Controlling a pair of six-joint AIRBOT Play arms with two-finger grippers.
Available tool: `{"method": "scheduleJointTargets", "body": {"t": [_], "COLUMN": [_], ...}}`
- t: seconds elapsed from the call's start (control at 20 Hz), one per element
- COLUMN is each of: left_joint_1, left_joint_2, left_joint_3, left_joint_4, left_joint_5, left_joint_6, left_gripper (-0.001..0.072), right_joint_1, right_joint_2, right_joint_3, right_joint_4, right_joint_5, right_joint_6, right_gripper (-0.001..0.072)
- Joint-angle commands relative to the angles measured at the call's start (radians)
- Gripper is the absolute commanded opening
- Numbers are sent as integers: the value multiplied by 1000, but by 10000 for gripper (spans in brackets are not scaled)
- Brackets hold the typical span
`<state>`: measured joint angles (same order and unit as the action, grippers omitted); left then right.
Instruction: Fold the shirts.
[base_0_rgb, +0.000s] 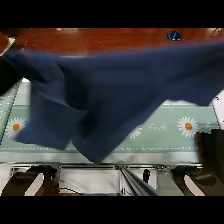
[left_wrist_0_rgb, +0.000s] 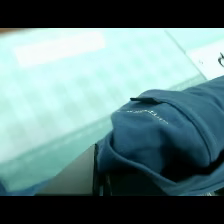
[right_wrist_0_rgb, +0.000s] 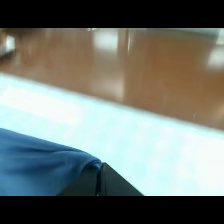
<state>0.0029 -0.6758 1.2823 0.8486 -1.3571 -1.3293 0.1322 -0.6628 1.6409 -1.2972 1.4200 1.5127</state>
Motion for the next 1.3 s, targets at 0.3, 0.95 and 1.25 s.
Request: {"method": "scheduleJointTargets", "body": {"t": [0.3, 0.95, 1.25], "left_joint_1": [-147, 72, 21], "left_joint_2": [-219, -551, -548], "left_joint_3": [-569, -193, -511], "left_joint_4": [-11, 261, 97], "left_joint_5": [399, 96, 81], "left_joint_6": [12, -26, 187], "left_gripper": [19, 509, 509], "right_joint_1": [0, -263, -291], "right_joint_2": [-213, -618, -281], "right_joint_3": [-590, -306, -863], "right_joint_4": [47, 201, 159], "right_joint_5": [-324, -90, -130], "right_joint_6": [48, -53, -61], "right_gripper": [20, 409, 404]}}
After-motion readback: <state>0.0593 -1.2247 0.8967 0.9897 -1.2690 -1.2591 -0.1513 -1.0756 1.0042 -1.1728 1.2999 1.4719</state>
